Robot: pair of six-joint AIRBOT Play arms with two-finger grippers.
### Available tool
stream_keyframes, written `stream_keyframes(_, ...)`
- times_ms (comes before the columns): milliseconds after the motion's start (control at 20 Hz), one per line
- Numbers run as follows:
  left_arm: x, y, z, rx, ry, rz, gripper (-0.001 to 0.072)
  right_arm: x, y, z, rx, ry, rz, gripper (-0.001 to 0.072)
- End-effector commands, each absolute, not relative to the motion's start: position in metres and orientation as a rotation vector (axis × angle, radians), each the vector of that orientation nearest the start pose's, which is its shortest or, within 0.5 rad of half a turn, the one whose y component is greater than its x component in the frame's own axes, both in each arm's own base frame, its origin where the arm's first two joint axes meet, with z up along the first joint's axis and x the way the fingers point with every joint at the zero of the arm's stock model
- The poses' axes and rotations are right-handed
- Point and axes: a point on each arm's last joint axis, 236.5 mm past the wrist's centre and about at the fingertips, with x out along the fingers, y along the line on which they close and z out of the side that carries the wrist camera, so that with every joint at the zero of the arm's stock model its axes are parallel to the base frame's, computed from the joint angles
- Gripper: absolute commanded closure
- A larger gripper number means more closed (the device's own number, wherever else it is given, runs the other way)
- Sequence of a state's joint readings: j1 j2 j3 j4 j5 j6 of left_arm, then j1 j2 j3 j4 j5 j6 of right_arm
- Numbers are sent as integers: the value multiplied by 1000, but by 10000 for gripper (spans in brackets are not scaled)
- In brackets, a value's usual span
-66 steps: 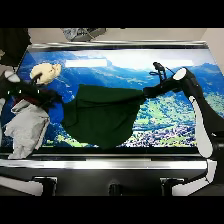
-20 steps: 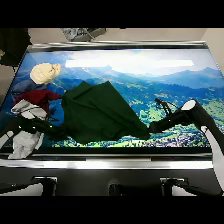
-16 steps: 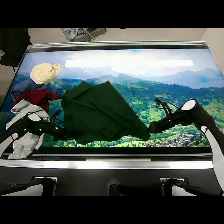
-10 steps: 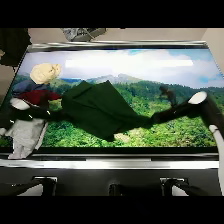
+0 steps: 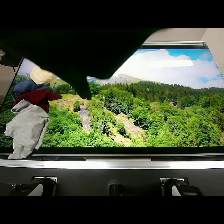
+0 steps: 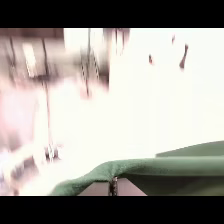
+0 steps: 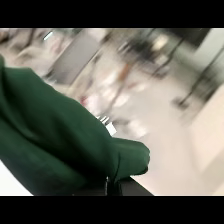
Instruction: Fold the shirts.
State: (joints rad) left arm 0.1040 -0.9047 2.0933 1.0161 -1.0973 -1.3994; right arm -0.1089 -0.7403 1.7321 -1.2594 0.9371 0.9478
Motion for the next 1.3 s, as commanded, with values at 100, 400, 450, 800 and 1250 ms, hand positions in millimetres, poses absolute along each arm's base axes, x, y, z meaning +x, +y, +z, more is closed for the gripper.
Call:
stream_keyframes(100,196,-86,571,-95,-197,-374,678,188,-5,518,-517,-80,-67,662)
stream_keyframes(400,283,-86,467,-122,175,-398,678,211,-17,389,-441,488,36,662)
stream_keyframes(450,303,-85,436,-109,264,-403,678,215,-25,355,-431,652,46,662)
stream_keyframes(800,438,-71,143,-268,912,-372,677,364,10,122,-205,1173,367,662)
stream_keyframes(1250,506,-92,-25,-514,1103,-355,660,526,89,-37,338,989,462,611)
